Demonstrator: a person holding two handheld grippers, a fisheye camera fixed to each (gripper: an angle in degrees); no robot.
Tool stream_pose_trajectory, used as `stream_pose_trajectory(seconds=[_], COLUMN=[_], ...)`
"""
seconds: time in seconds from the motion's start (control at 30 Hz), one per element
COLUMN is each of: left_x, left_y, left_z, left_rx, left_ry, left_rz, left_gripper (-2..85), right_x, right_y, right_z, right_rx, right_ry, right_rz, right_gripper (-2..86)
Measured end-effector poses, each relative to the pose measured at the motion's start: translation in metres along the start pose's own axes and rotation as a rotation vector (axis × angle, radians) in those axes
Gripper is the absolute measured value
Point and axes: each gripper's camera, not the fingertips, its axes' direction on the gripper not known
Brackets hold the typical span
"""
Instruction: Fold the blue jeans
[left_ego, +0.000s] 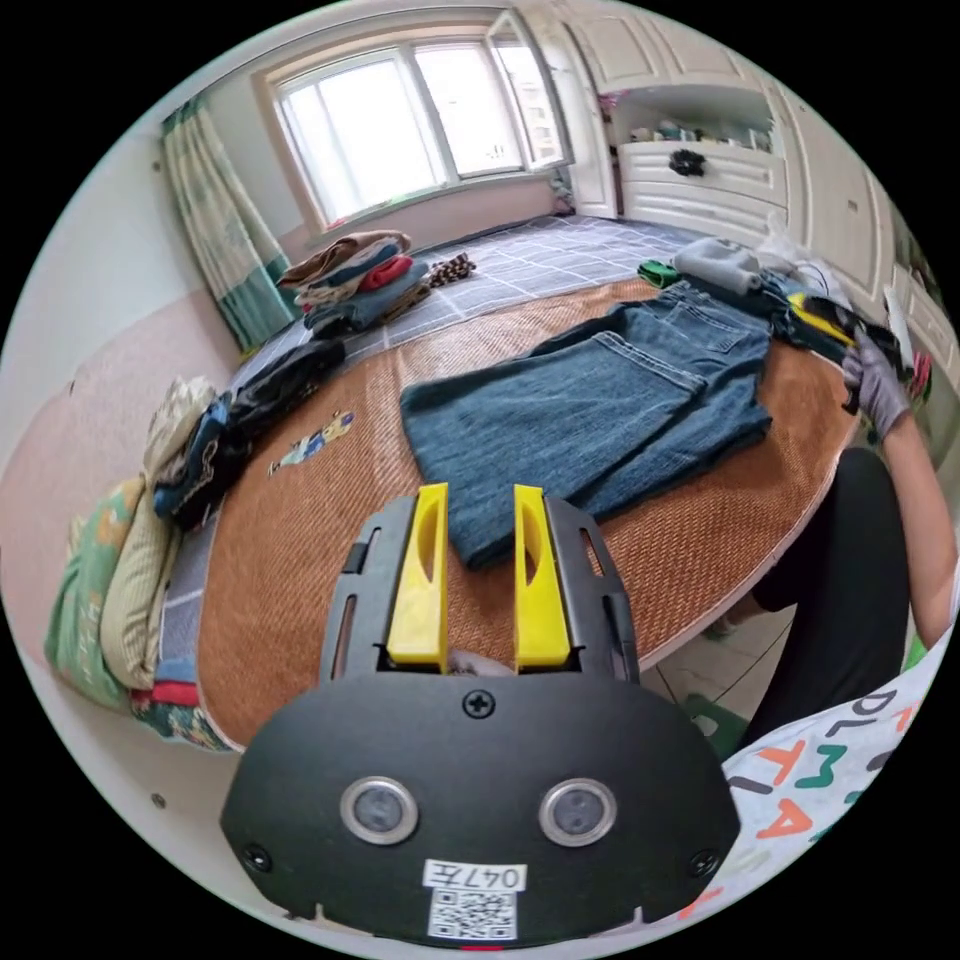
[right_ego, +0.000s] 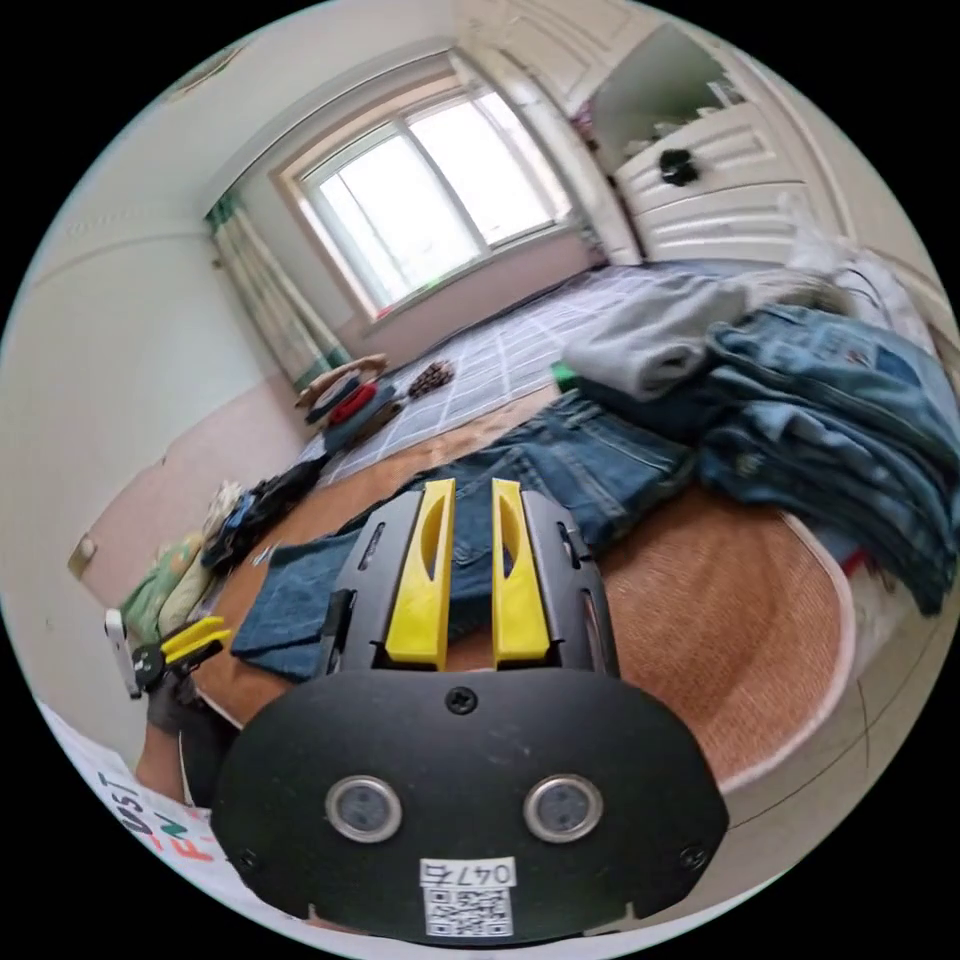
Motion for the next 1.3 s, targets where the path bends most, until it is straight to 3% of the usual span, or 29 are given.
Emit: stream_pose_trajectory(seconds=[0.13,0.27,0.5,0.7,0.77,0.8,0.9,1.0,1.17,1.3], left_x=[0.053,0.081,0.090,0.067,0.068,0.078,0.144,0.213,0.233,0.232], left_y=[-0.031,-0.051,-0.085,-0.121,-0.125,-0.128,-0.145,-0.156,-0.166,-0.148], left_z=[0.029,0.061,0.093,0.122,0.091,0.069,0.052,0.067,0.122,0.152], left_rx=[-0.056,-0.141,-0.200,-0.218,-0.104,-0.010,0.053,0.061,-0.062,-0.132], left_ry=[0.012,0.007,0.019,-0.015,0.058,0.149,0.311,0.252,0.423,0.349], left_rz=[0.069,0.063,0.083,0.019,-0.014,-0.010,0.151,0.270,0.163,0.102], left_gripper=[6.9,5.8,1.4,0.0,0.8,1.6,4.7,6.7,11.5,13.2], right_x=[-0.069,-0.089,-0.104,-0.172,-0.188,-0.191,-0.196,-0.203,-0.234,-0.262], right_y=[0.030,0.115,0.184,0.242,0.261,0.266,0.286,0.307,0.341,0.356], right_z=[0.104,0.200,0.253,0.298,0.308,0.311,0.327,0.341,0.348,0.353], right_rx=[-0.109,-0.296,-0.398,-0.456,-0.455,-0.457,-0.458,-0.451,-0.429,-0.426], right_ry=[-0.101,-0.061,-0.183,-0.207,-0.206,-0.213,-0.278,-0.346,-0.378,-0.387], right_rz=[-0.135,-0.155,-0.048,-0.122,-0.120,-0.113,-0.052,0.010,0.043,0.033], right_gripper=[1.3,0.6,0.0,-0.4,-0.5,-0.6,-0.8,-0.9,-0.9,-0.9])
